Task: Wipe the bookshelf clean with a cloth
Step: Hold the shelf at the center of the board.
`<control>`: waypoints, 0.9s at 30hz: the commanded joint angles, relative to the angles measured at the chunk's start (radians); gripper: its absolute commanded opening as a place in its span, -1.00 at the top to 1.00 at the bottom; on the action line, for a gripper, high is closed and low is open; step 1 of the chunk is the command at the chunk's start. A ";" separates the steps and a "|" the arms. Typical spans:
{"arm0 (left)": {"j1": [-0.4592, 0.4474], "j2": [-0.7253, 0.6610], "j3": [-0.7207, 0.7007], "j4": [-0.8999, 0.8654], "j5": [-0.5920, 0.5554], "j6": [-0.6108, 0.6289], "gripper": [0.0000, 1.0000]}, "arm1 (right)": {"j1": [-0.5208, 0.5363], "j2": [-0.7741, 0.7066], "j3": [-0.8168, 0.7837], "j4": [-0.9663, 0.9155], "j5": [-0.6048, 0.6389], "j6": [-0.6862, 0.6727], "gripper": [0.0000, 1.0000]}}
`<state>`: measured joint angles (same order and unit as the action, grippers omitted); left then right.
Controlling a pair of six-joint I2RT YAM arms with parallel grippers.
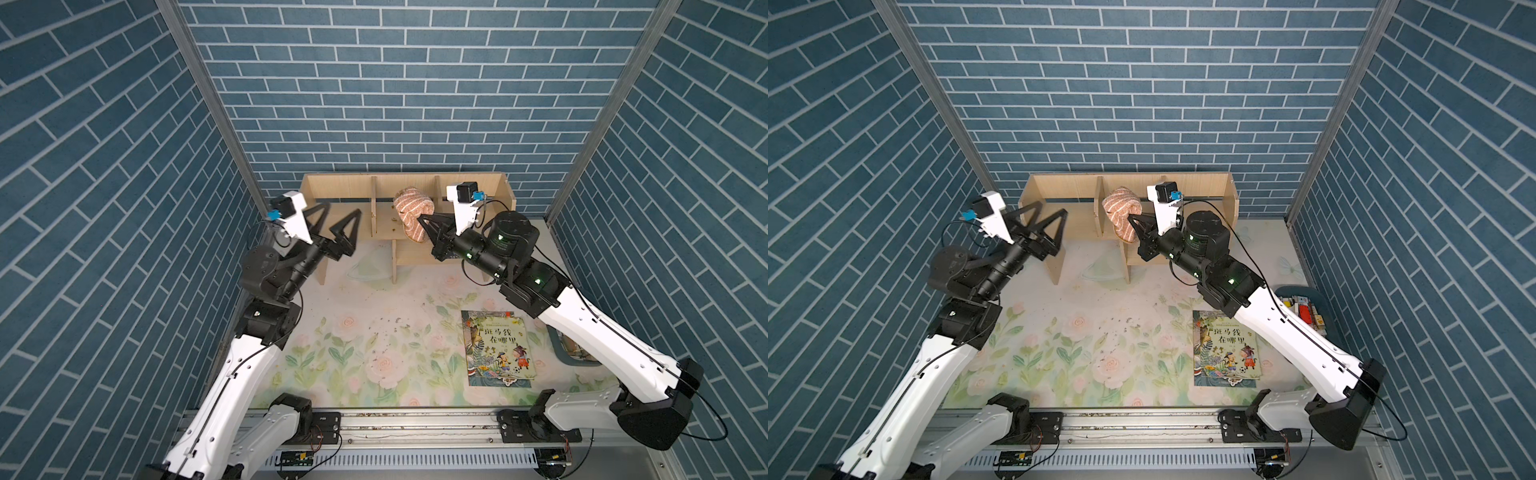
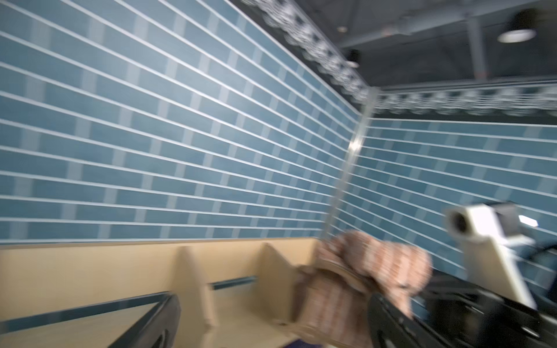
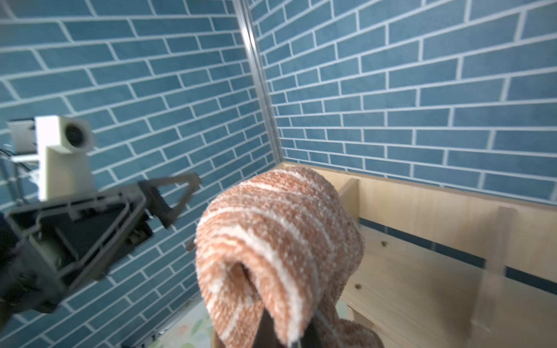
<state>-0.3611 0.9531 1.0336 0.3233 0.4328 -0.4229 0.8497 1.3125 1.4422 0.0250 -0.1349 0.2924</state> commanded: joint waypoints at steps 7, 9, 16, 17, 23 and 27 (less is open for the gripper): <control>-0.218 0.010 -0.019 0.188 0.102 -0.033 -0.99 | -0.001 0.003 -0.021 0.221 -0.288 0.123 1.00; -0.220 0.028 0.000 0.185 0.083 -0.039 -0.99 | 0.000 0.000 -0.036 0.257 -0.333 0.142 1.00; -0.219 0.046 -0.001 0.195 0.011 -0.048 -0.99 | -0.001 -0.032 -0.085 0.310 -0.369 0.167 1.00; -0.220 0.041 -0.001 0.183 -0.028 -0.043 -0.99 | -0.002 -0.035 -0.094 0.318 -0.375 0.170 1.00; -0.218 0.017 -0.016 0.148 -0.203 -0.033 -0.99 | -0.001 -0.041 -0.113 0.344 -0.407 0.179 1.00; -0.219 0.022 -0.021 0.173 -0.141 -0.045 -0.99 | -0.001 -0.038 -0.117 0.349 -0.430 0.178 1.00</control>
<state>-0.5766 0.9821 1.0183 0.4660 0.2916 -0.4641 0.8497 1.3067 1.3319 0.3202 -0.5220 0.4492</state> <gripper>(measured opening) 0.996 0.060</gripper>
